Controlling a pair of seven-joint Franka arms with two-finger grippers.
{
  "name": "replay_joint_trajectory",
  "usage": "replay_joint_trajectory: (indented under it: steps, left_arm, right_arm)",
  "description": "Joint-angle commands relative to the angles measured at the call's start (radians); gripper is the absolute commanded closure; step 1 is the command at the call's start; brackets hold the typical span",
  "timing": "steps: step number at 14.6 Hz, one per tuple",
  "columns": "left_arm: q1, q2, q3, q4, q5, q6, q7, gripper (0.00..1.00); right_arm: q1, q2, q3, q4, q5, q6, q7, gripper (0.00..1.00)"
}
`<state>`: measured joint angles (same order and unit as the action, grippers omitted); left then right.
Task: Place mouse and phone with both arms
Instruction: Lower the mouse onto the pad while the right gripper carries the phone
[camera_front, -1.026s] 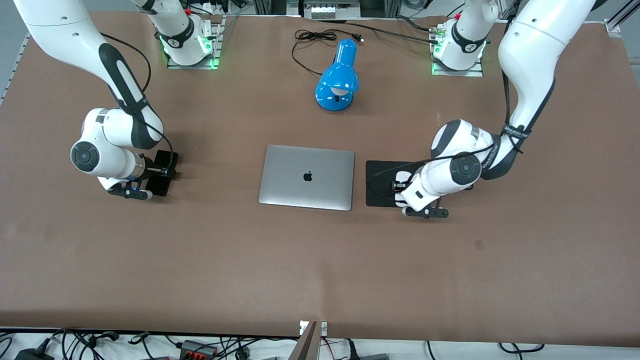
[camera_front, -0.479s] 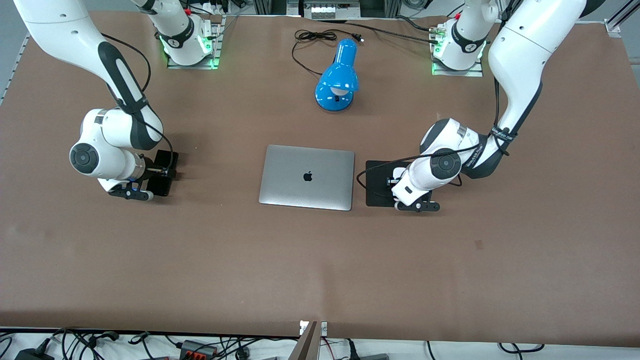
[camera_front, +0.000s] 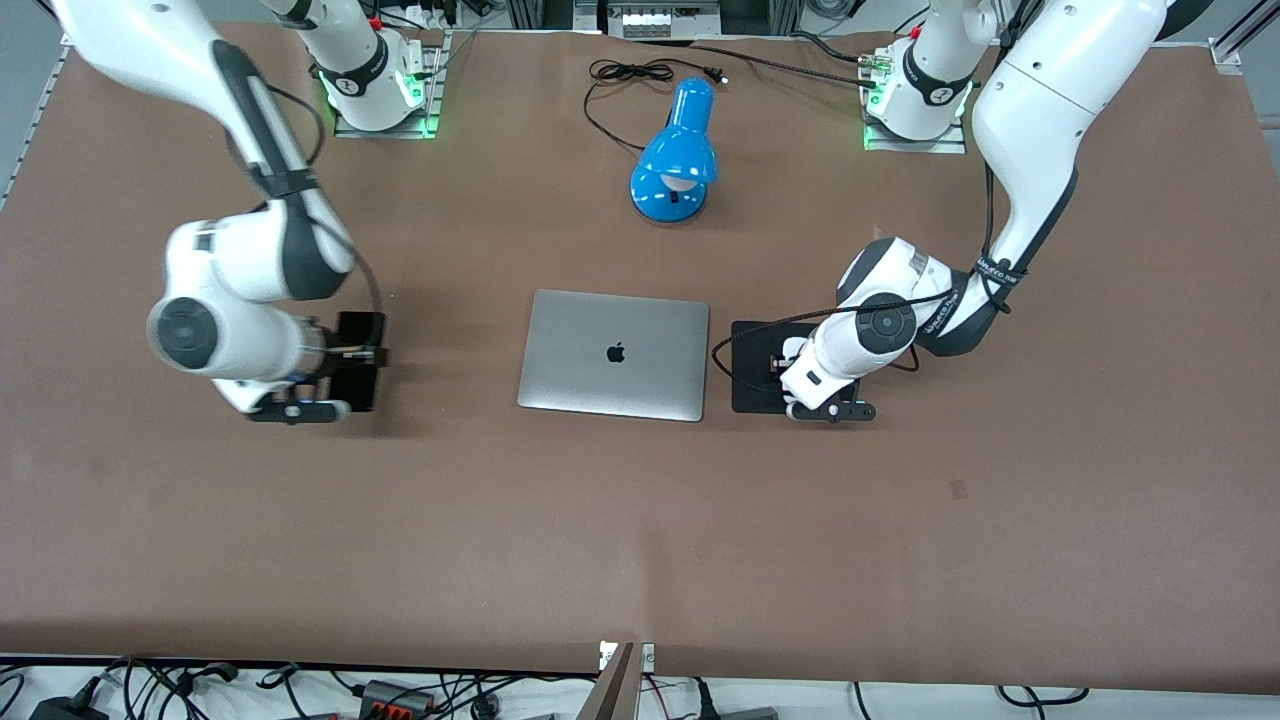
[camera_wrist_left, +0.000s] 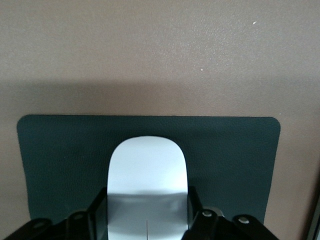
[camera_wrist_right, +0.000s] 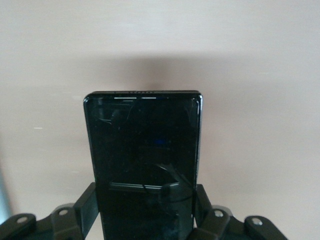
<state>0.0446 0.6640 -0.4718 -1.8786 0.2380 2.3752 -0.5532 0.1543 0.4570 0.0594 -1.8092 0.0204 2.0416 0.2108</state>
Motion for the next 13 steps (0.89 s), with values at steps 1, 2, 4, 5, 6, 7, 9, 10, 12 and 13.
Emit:
replay_joint_trajectory:
  steps: [1,2,4,5,6,7,9,10,12,13]
  left_arm:
    - [-0.003,-0.011,0.006,-0.010,0.030,0.007,-0.024,0.00]
    - [-0.003,-0.015,0.004,-0.010,0.030,0.004,-0.022,0.00]
    - [0.001,-0.040,0.004,-0.007,0.030,-0.002,-0.017,0.00]
    - [0.006,-0.066,0.002,-0.004,0.030,-0.028,-0.016,0.00]
    - [0.008,-0.095,0.002,0.007,0.030,-0.078,-0.013,0.00]
    - [0.011,-0.121,0.004,0.022,0.032,-0.117,-0.004,0.00]
    - [0.043,-0.159,0.001,0.061,0.032,-0.183,0.047,0.00]
    - [0.061,-0.170,-0.002,0.085,0.032,-0.217,0.085,0.00]
    - [0.093,-0.191,-0.005,0.156,0.032,-0.321,0.182,0.00]
    - [0.100,-0.208,-0.005,0.198,0.030,-0.393,0.222,0.00]
  right_arm:
    - [0.114,0.081,-0.006,0.077,0.006,-0.002,0.102,0.85]
    - [0.131,0.094,-0.006,0.077,0.007,0.027,0.110,0.85]
    - [0.165,0.130,-0.004,0.076,0.047,0.055,0.116,0.85]
    - [0.183,0.141,-0.004,0.071,0.061,0.075,0.114,0.85]
    - [0.211,0.159,-0.004,0.067,0.062,0.095,0.116,0.85]
    - [0.229,0.170,-0.006,0.059,0.062,0.104,0.124,0.85]
    - [0.234,0.177,-0.006,0.025,0.062,0.130,0.142,0.85]
    - [0.232,0.173,-0.006,0.001,0.062,0.141,0.145,0.85]
    - [0.232,0.157,-0.006,-0.036,0.062,0.141,0.171,0.85]
    - [0.234,0.146,-0.006,-0.051,0.061,0.140,0.206,0.85]
